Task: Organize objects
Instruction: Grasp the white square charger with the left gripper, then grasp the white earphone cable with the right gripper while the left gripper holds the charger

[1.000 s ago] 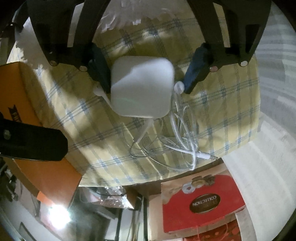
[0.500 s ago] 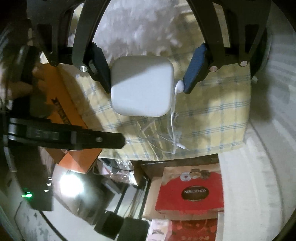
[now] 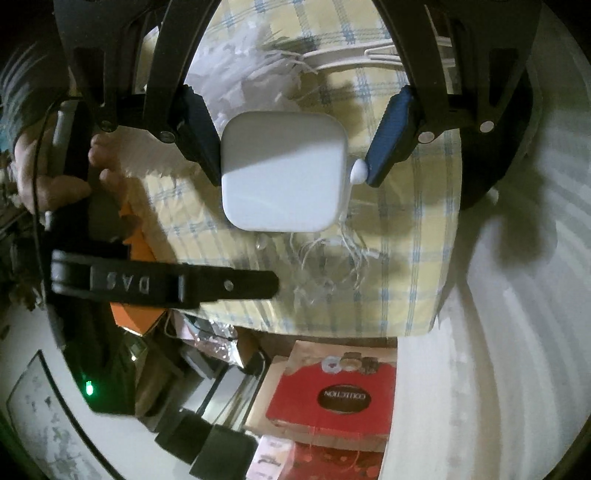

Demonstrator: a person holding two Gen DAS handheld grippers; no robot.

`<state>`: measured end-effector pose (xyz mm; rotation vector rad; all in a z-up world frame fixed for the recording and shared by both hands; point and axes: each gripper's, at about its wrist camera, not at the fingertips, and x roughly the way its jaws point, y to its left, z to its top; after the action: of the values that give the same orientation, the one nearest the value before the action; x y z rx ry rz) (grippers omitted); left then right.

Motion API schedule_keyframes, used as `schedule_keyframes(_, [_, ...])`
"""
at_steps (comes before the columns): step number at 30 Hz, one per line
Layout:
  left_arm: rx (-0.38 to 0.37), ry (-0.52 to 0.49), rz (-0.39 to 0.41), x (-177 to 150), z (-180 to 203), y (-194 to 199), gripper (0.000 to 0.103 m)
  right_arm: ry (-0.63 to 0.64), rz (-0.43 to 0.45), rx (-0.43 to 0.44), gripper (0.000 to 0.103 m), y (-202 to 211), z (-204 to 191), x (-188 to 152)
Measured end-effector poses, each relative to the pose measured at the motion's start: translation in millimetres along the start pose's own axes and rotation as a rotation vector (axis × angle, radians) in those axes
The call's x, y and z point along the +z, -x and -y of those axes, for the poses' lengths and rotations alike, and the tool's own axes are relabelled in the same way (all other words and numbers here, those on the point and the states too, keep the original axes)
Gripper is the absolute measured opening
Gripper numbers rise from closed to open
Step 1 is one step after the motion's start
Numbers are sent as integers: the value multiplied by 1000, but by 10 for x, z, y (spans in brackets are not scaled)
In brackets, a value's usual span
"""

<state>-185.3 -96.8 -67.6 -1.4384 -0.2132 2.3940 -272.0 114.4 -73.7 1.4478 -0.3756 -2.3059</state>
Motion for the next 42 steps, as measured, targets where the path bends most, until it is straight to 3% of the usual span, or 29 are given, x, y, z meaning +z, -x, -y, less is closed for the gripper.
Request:
schedule_keyframes(5, [-6,11,-21,-82,4,-85,73,40,-44,23,75,-149,-228,17])
schedule_keyframes(16, [-31,49,-47,-166,-77,-140,73,109,-136,-48,72,-613,-547,59])
schedule_keyframes(20, [-33,55,-50,-155,-86,-167,74,169,-129,-142,53,-674,-652,34])
schedule_keyframes(22, [-34,58,-51,-148,-94,-167,74,204,-118,-193,29,-673,-675,1])
schedule_keyframes(23, [-36,60,-51,-144,-96,-162,74,209,-132,-182,2,-691,-660,-12])
schedule_keyframes(29, [-56,53,-48,-110,-69,-100,71,125,-72,-135,2,-517,-443,27])
schedule_keyframes(35, [-48,46,-42,-120,-24,-34,71,61,73,-165,2,-75,-268,176])
schedule_keyframes(42, [5,19,-52,-52,-19,-53,75,62,159,-213,2,385,-149,264])
